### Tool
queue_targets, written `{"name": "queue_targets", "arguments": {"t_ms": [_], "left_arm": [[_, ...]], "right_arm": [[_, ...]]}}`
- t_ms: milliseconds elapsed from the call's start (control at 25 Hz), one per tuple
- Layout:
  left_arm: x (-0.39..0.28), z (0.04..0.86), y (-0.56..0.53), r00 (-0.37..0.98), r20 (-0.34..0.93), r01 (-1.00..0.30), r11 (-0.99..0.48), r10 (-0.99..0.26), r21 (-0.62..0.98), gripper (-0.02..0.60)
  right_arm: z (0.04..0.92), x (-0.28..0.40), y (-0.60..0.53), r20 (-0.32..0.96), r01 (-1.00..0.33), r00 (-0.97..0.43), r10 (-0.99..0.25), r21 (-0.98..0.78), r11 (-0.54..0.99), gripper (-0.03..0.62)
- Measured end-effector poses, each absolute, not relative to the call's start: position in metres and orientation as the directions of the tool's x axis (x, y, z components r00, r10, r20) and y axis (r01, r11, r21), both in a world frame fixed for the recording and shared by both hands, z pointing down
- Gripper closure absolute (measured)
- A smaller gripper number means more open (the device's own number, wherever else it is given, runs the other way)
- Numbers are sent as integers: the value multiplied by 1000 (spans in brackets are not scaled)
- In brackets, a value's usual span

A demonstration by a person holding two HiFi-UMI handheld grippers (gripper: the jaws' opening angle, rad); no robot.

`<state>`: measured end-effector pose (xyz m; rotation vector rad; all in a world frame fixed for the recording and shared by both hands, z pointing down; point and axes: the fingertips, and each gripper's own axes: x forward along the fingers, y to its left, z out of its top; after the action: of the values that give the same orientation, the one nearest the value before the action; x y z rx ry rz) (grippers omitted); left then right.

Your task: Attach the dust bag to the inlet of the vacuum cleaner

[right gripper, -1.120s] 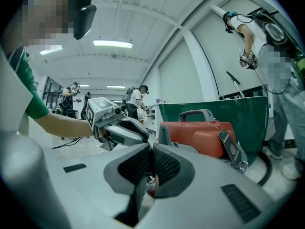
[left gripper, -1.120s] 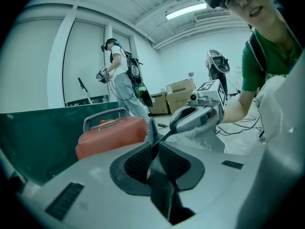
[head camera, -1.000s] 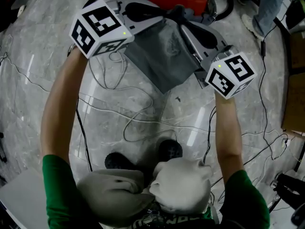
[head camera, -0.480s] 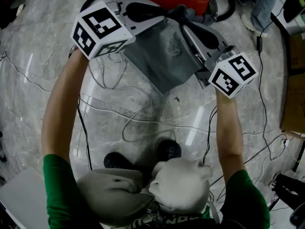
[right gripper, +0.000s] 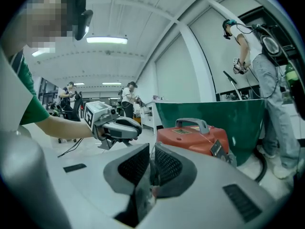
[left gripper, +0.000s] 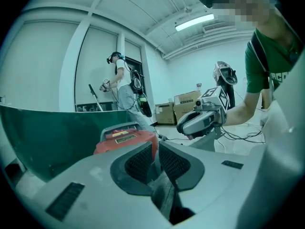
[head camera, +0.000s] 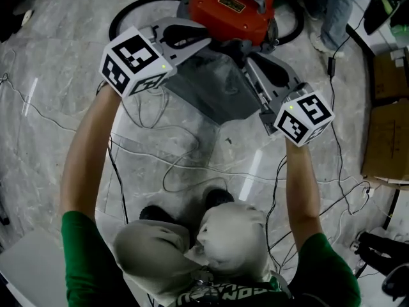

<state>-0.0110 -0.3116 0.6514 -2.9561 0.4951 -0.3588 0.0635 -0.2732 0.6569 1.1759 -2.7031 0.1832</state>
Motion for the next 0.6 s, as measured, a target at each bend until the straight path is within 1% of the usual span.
{"name": "queue_targets", "arguments": {"t_ms": [120, 320, 480, 600], "left_arm": [[-27, 621, -310, 908, 187, -357, -925, -376, -127, 541], [-56, 556, -290, 880, 200, -431, -901, -431, -47, 546], [-84, 479, -261, 854, 176, -499, -867, -490, 5, 569], [-100, 410, -235, 843, 168, -526, -848, -510, 67, 574]], "right_arm": [[627, 61, -266, 247, -756, -645, -724, -67, 651, 566], [558, 44, -239, 342, -775, -618, -708, -116, 621, 568], [479, 30, -212, 391, -794, -596, -701, -160, 586, 568], [409, 20, -193, 407, -807, -583, -703, -189, 559, 574]]}}
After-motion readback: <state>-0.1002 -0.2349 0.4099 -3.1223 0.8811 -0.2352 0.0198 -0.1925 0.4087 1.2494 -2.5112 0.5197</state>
